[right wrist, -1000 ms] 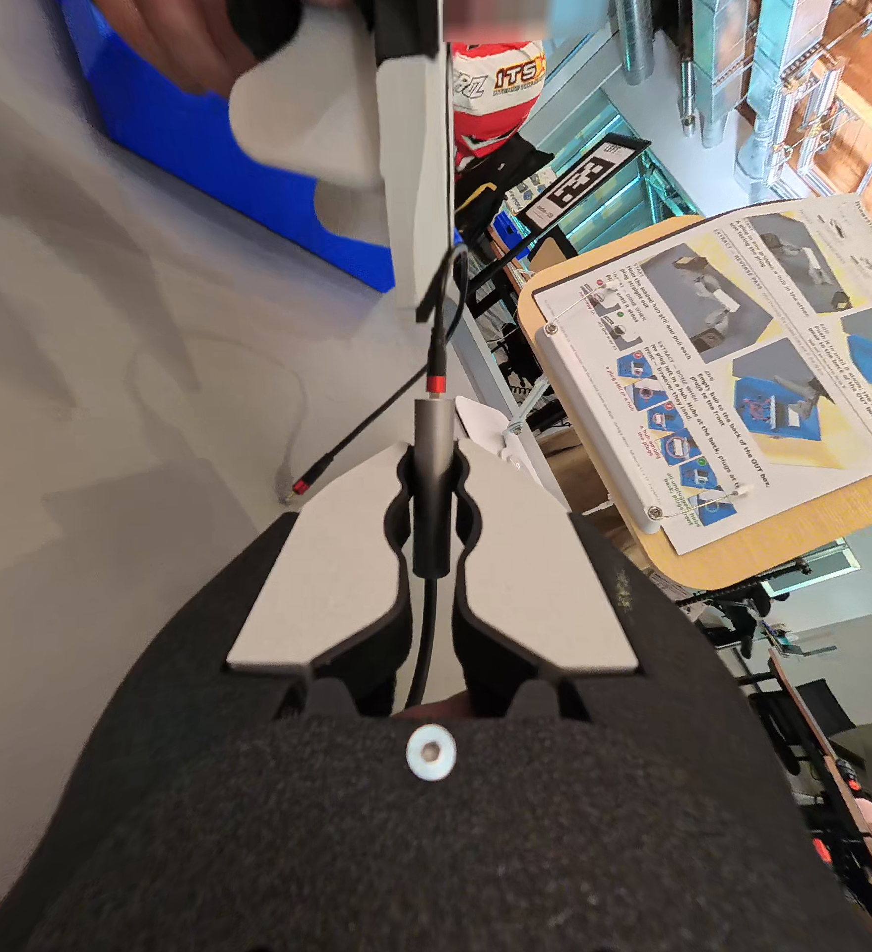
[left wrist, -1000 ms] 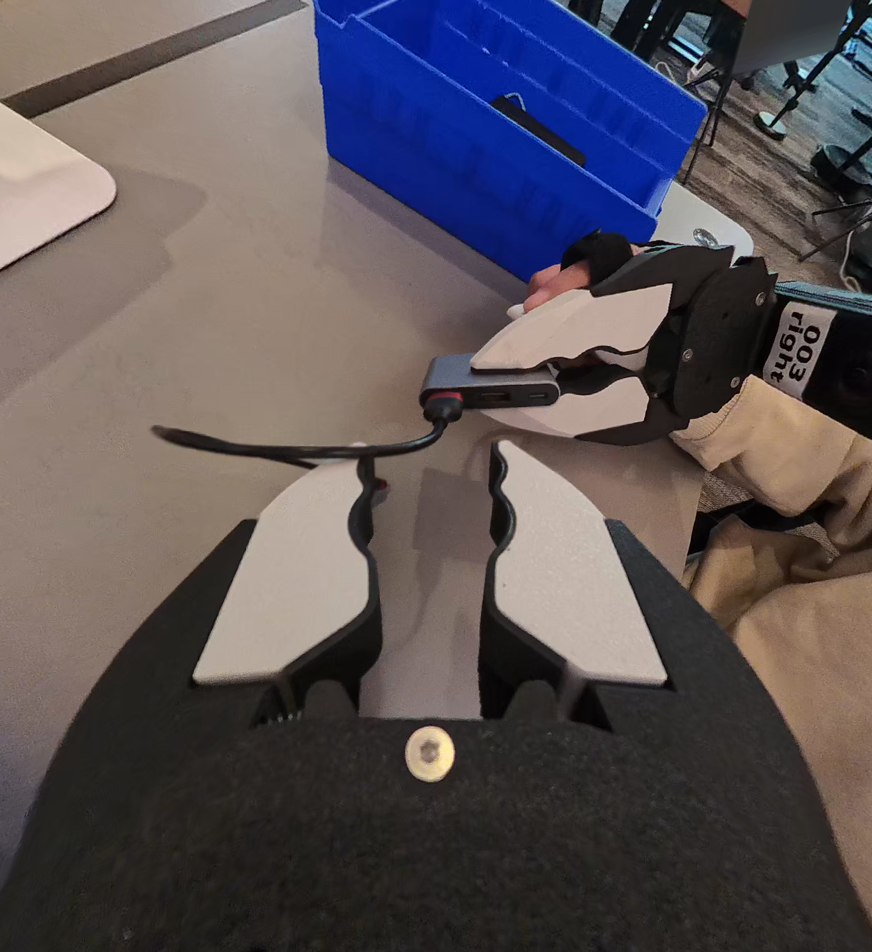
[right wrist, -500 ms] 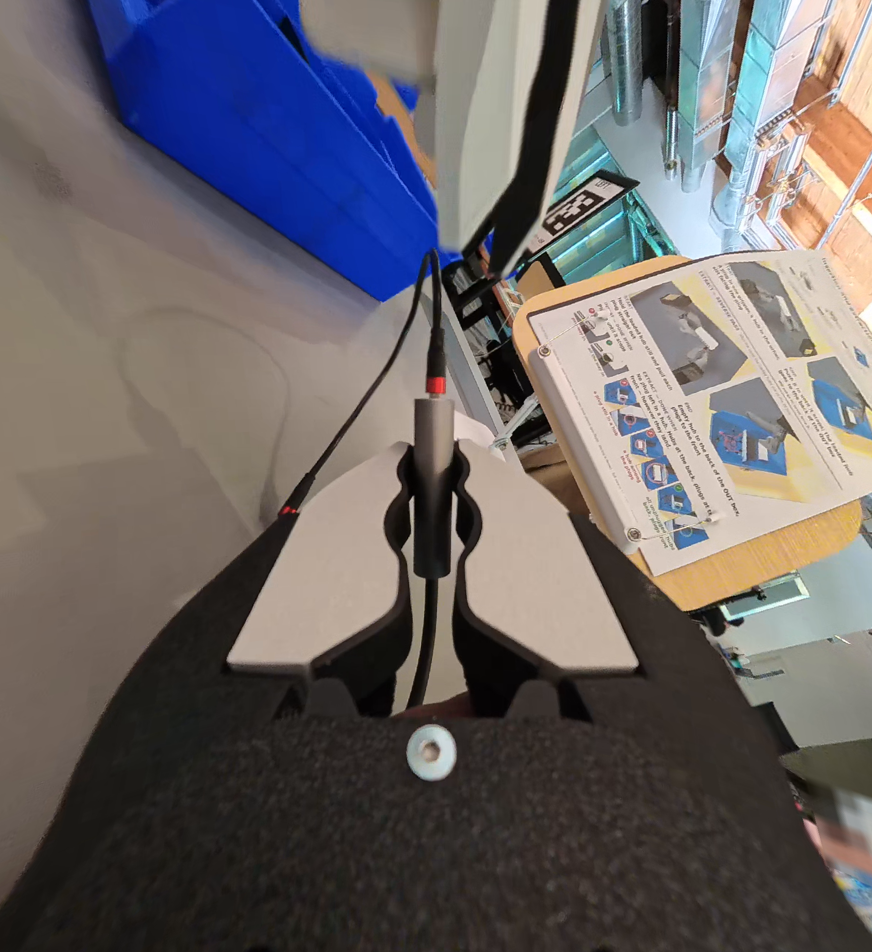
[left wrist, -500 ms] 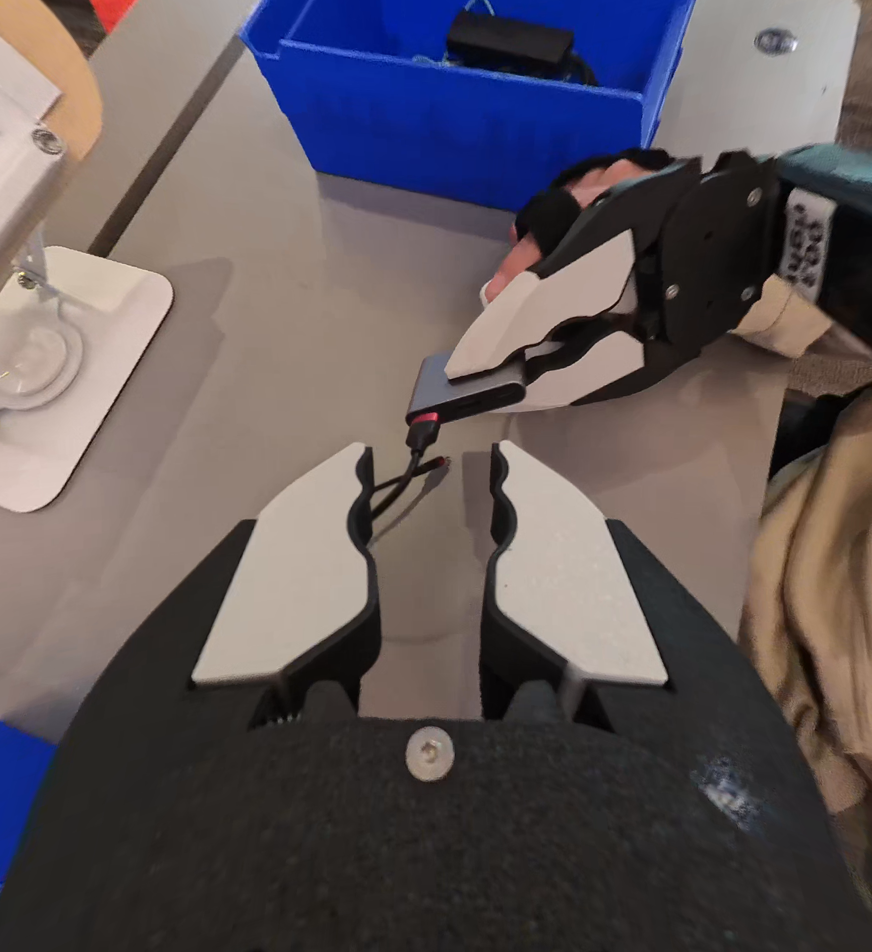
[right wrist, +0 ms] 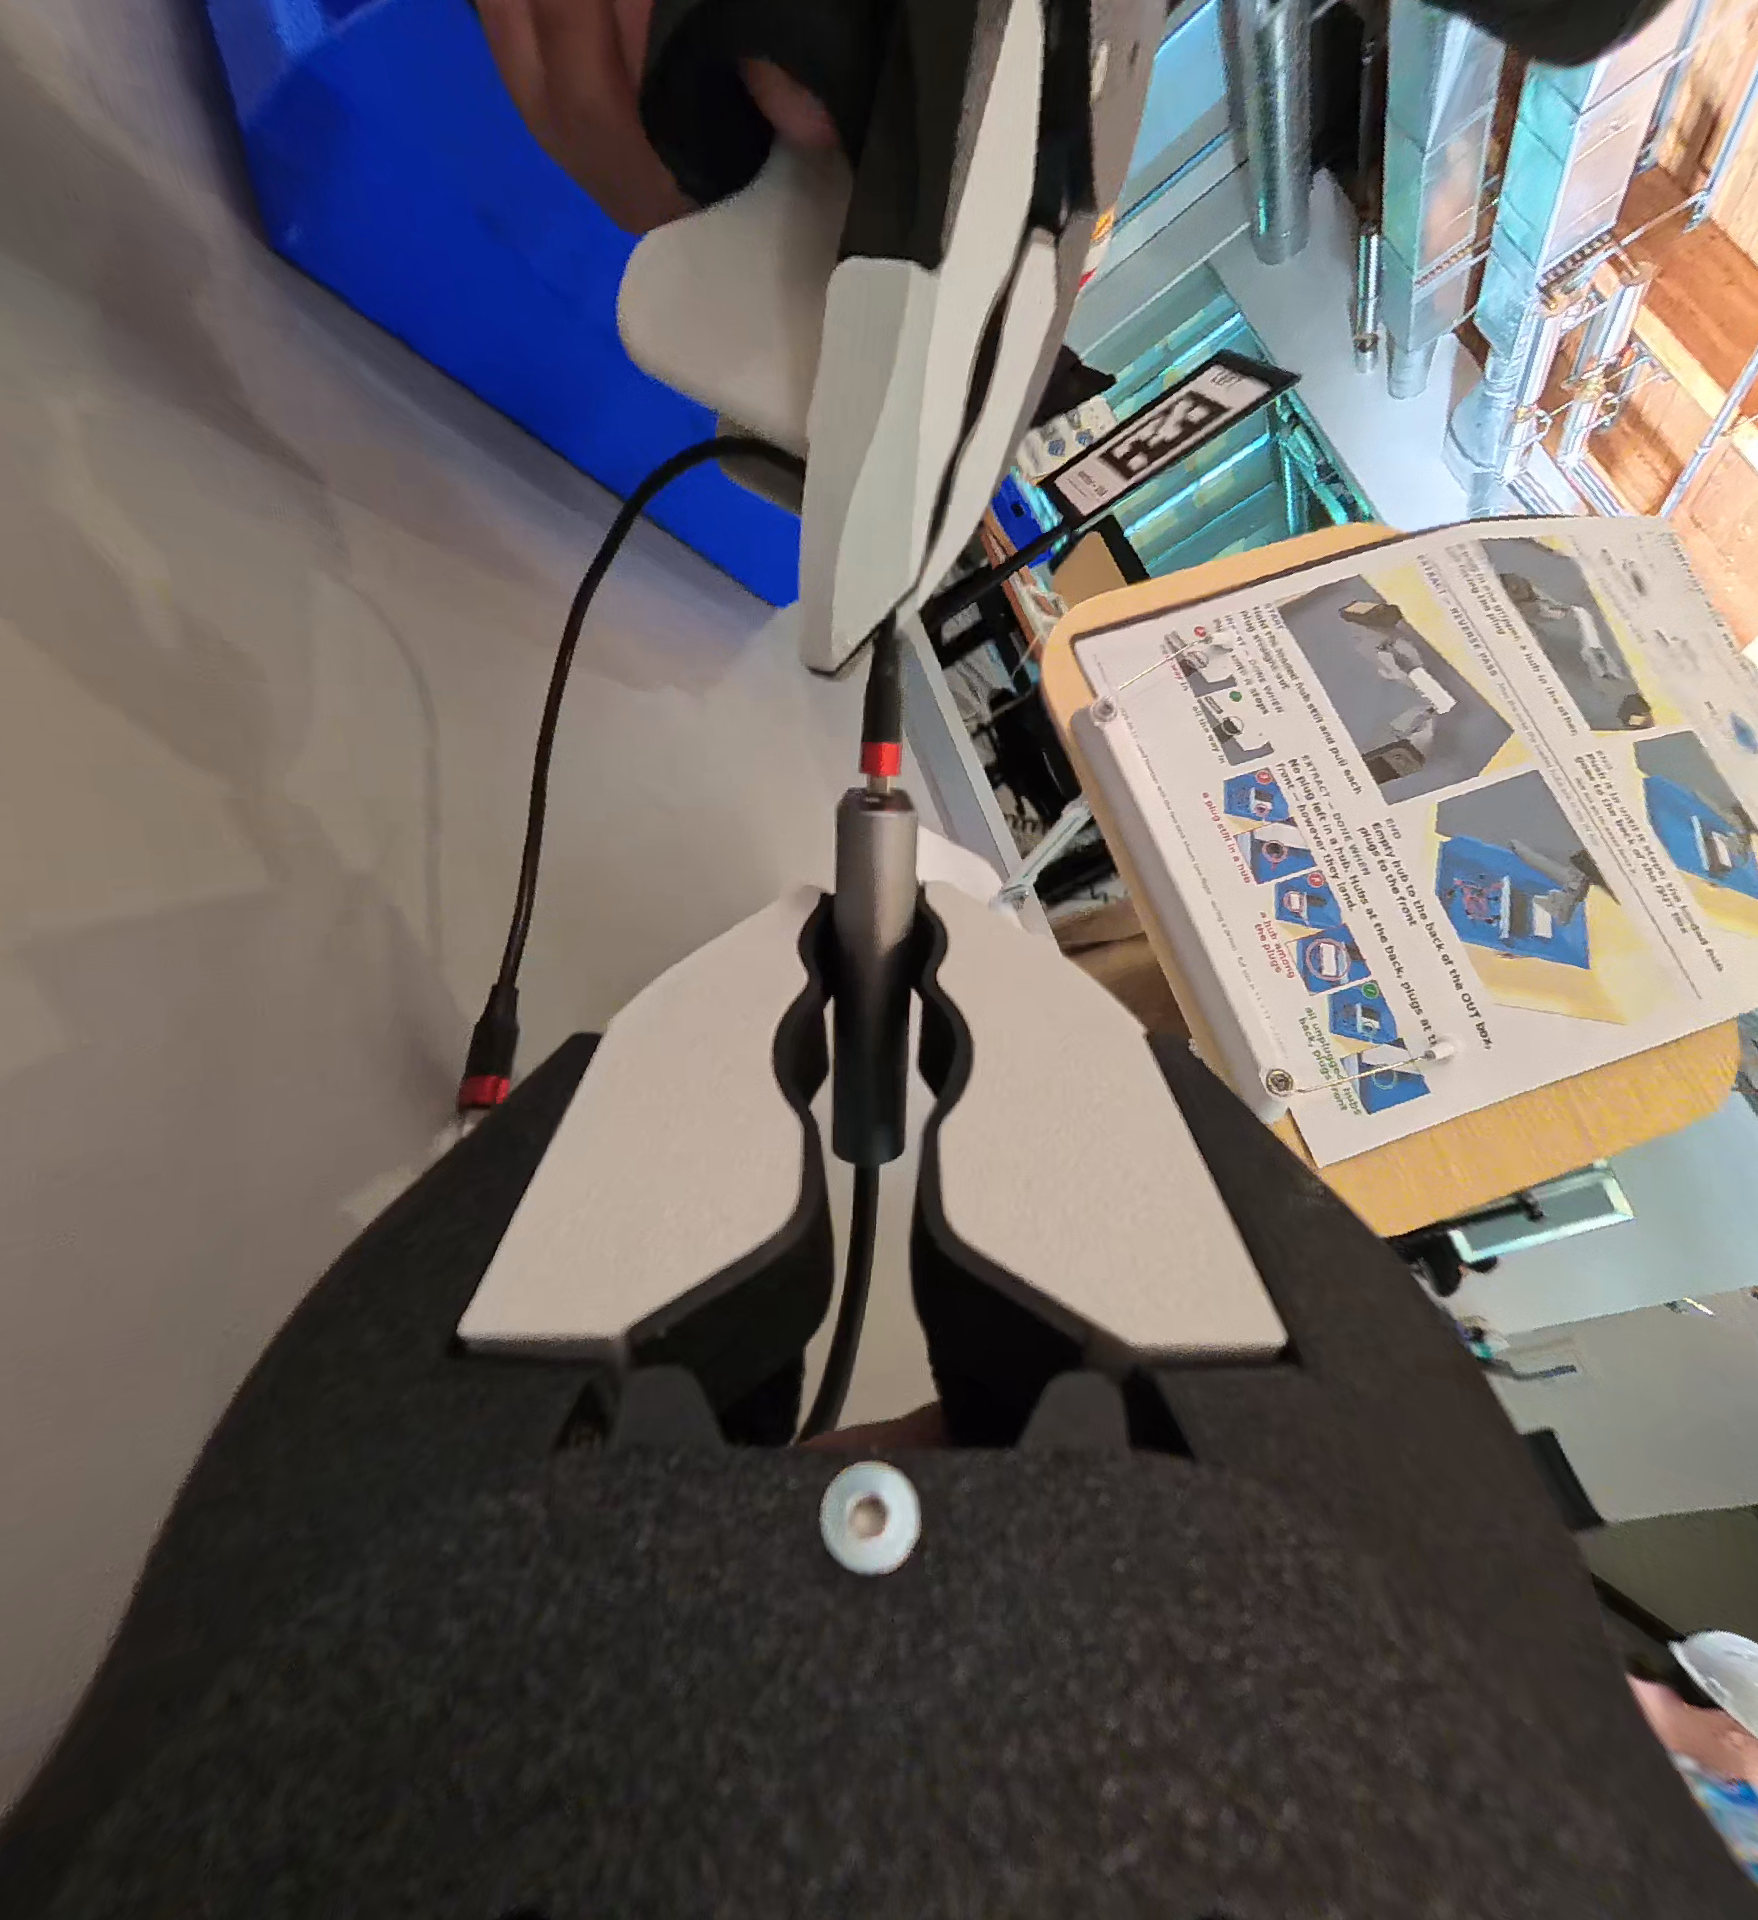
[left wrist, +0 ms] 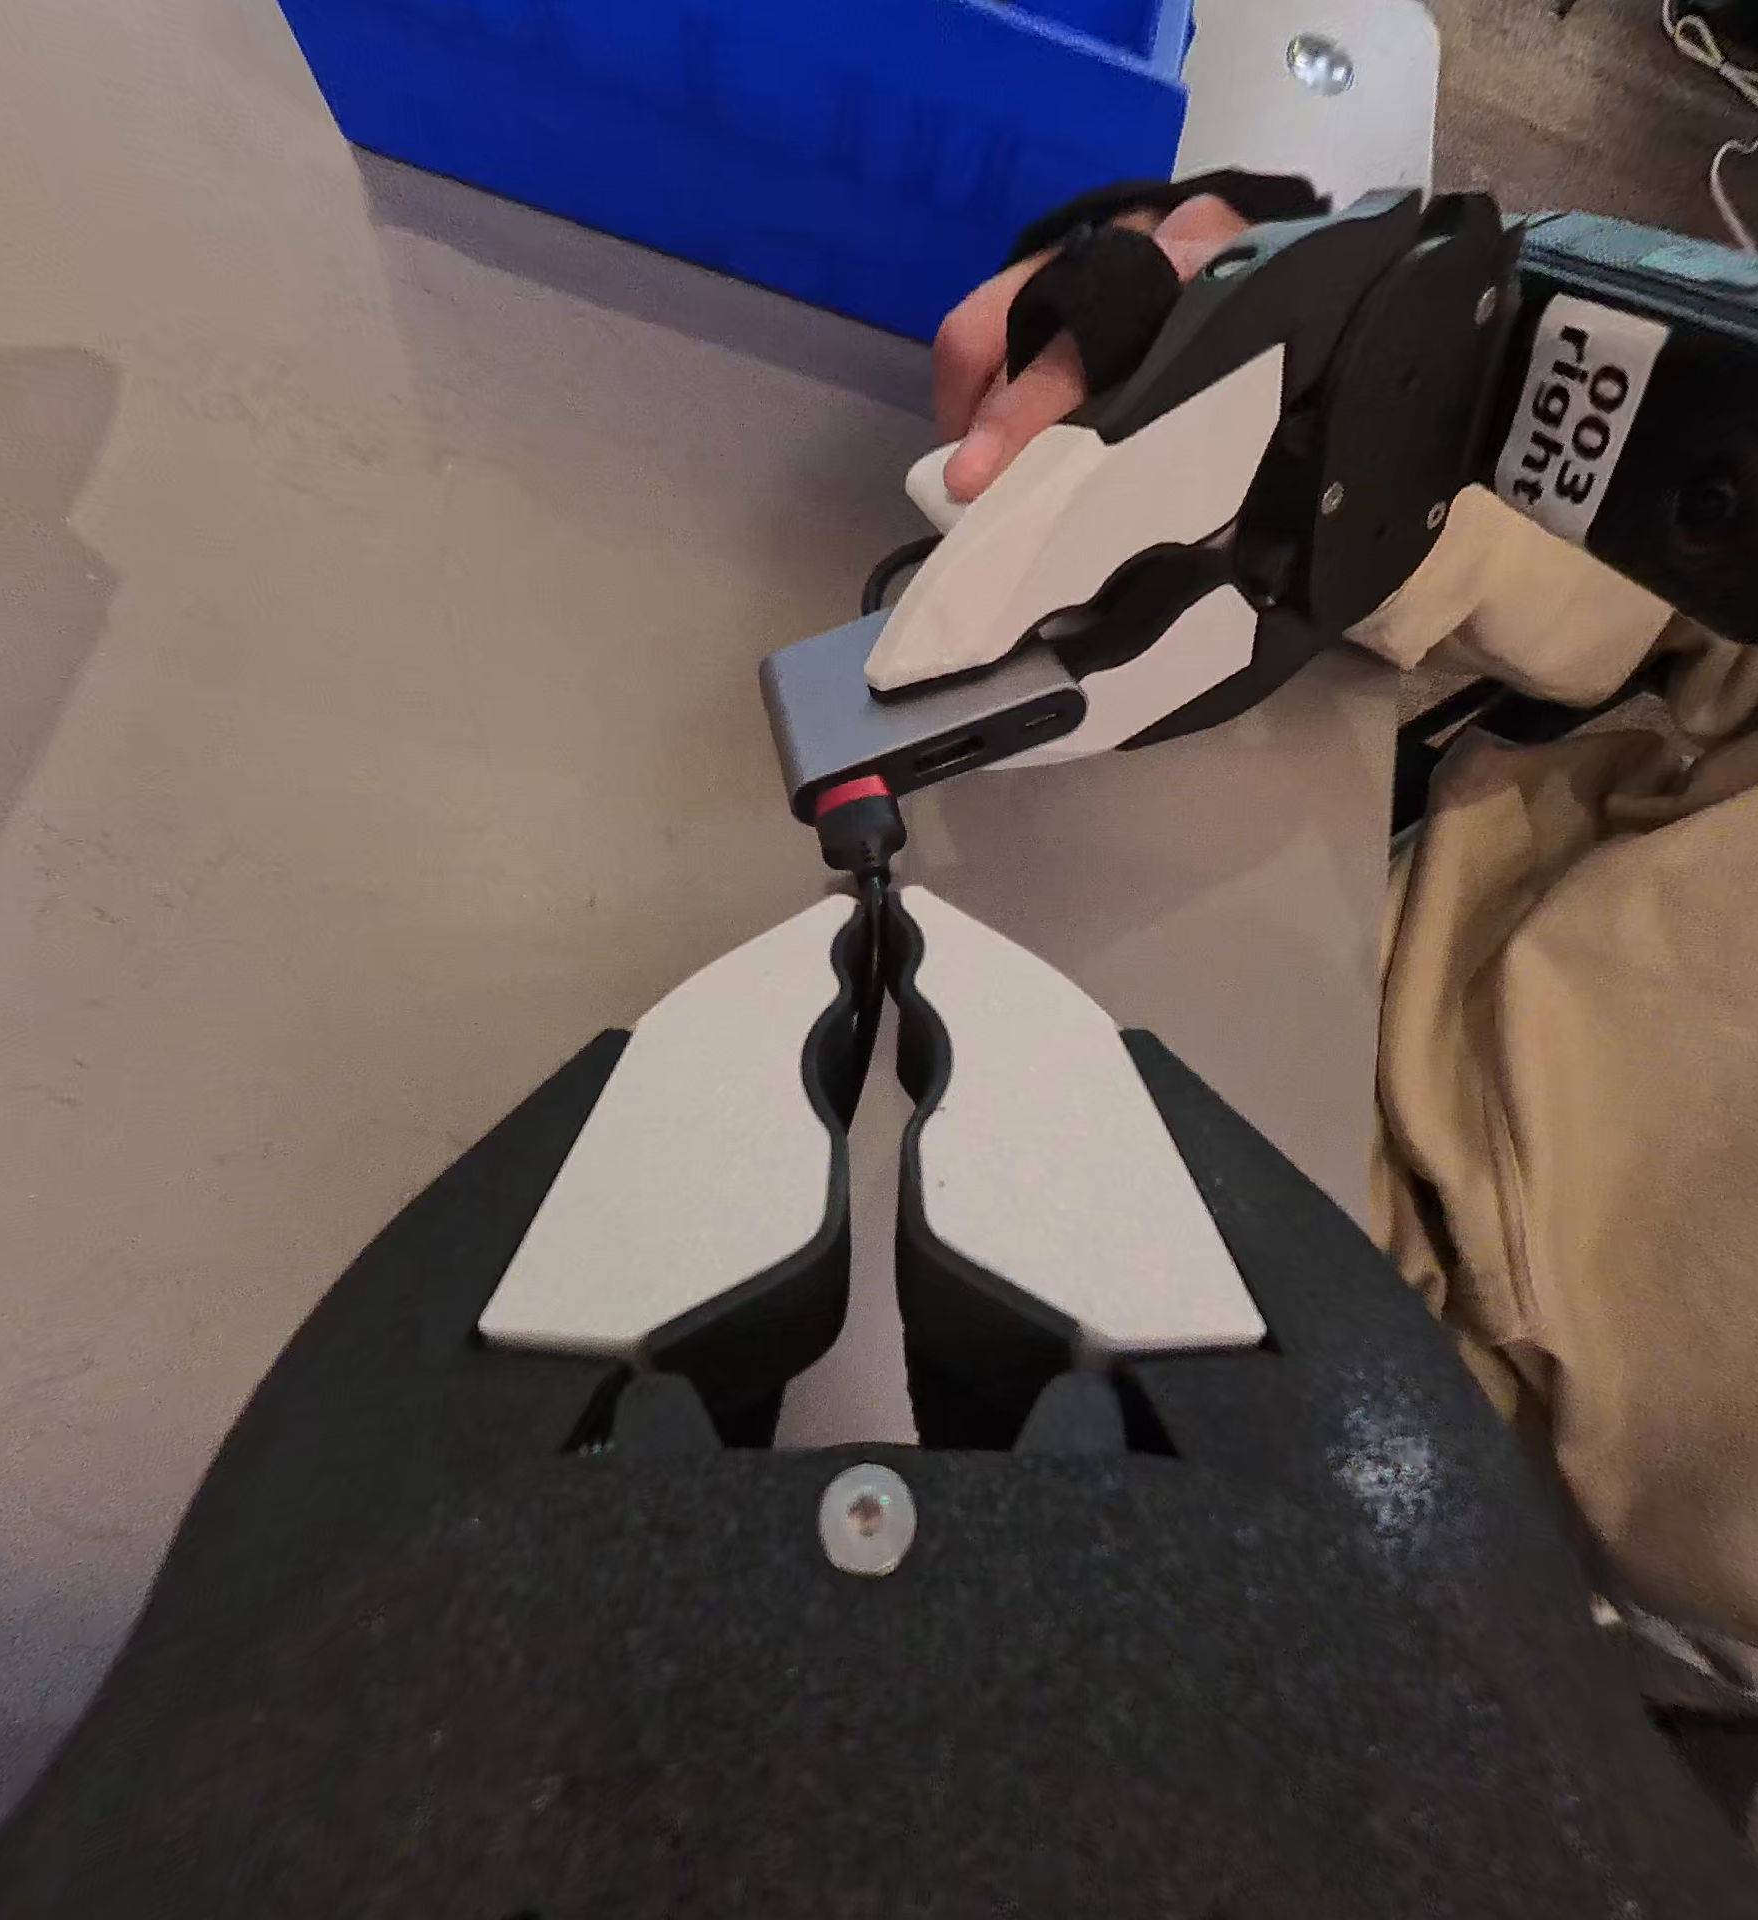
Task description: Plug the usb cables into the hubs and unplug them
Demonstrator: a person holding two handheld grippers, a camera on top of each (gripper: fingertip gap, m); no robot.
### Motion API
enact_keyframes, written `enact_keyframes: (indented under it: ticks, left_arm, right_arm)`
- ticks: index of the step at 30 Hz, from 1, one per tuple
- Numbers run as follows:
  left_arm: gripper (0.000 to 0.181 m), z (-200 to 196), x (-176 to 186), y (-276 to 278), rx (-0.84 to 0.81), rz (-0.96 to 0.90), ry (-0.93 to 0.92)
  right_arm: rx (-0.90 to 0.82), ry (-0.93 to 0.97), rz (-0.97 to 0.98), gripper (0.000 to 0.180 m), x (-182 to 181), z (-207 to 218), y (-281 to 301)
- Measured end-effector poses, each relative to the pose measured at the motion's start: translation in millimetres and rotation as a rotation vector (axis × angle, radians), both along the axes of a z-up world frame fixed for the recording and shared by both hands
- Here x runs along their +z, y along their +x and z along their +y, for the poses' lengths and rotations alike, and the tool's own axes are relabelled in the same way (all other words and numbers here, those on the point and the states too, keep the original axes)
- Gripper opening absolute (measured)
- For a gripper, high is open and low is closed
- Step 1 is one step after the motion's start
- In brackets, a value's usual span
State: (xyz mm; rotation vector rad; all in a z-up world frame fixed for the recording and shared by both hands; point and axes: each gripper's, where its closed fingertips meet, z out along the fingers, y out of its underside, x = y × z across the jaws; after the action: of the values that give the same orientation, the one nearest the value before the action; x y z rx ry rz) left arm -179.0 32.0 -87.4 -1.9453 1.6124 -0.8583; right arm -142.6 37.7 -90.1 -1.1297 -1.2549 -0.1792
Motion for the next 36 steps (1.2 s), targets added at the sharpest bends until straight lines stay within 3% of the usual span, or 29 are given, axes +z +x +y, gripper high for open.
enact_keyframes:
  ticks: [1, 6, 11, 16, 20, 22, 26, 31, 36]
  left_arm:
    - [0.001, 0.5, -4.1, -1.3, 0.002, 0.018, 0.005]
    - [0.001, -2.7, -11.5, 1.5, 0.003, 0.054, 0.052]
    - [0.001, -5.0, -13.6, 3.9, 0.005, 0.045, 0.046]
    - [0.001, 4.5, -4.6, 4.0, 0.032, -0.027, 0.06]
    - [0.001, 4.7, -0.3, -4.2, 0.002, -0.031, 0.068]
    - [0.001, 3.5, 0.8, -7.9, -0.019, -0.027, 0.066]
    - [0.001, -16.0, 17.2, -4.9, -0.134, -0.098, 0.037]
    - [0.001, -31.1, 22.3, 0.1, -0.226, -0.038, 0.047]
    - [0.002, -46.4, 12.2, 6.9, -0.312, 0.044, 0.037]
  right_arm:
    - [-0.019, -0.001, -0.03, 0.013, -4.7, 2.1, -0.5]
    - [-0.156, -0.026, -0.133, 0.013, -20.4, 20.1, 4.8]
    - [-0.12, -0.088, -0.129, 0.013, -27.4, 18.2, 5.3]
    - [0.055, -0.344, 0.157, 0.012, -16.1, 2.1, -0.2]
    - [0.261, -0.618, 0.369, 0.039, -2.7, -17.1, 2.3]
    - [0.392, -0.754, 0.461, 0.041, 7.9, -30.0, 7.0]
    - [0.485, -0.909, 0.632, 0.07, 26.3, -30.5, 11.5]
    - [0.486, -0.782, 0.347, 0.08, 1.5, -48.3, -7.3]
    - [0.479, -0.808, 0.263, 0.082, -11.8, -51.6, -17.5]
